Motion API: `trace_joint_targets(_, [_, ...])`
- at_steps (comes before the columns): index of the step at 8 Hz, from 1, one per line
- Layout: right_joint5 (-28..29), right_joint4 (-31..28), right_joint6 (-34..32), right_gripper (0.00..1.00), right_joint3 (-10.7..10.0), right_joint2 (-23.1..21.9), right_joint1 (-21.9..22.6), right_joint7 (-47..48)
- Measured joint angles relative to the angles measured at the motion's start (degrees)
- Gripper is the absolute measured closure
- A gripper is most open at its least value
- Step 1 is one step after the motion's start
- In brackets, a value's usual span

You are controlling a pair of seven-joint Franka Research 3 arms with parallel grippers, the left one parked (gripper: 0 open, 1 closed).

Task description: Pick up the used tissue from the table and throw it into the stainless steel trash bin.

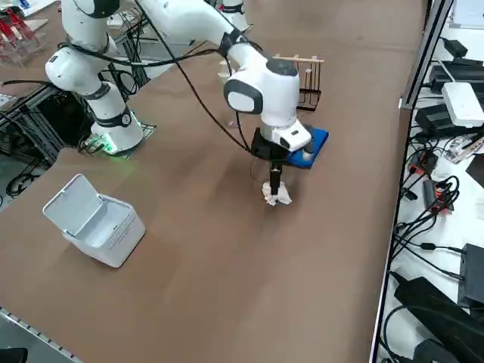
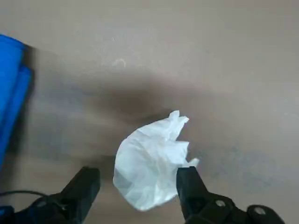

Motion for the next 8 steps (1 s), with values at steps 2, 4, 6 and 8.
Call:
trace_joint_targets(2, [0.0, -0.1, 2.3, 0.0, 0.0, 1.3, 0.1, 0.0])
trace_joint_targets(4, [0.0, -0.2, 4.5, 0.06, 0.0, 2.5, 0.0, 0.0])
trace_joint_targets(6, [0.0, -0.1, 4.6, 0.28, 0.0, 2.7, -0.1, 0.0])
trace_joint_targets(8, [0.0, 0.0, 4.4, 0.63, -0.3, 1.7, -0.5, -0.1])
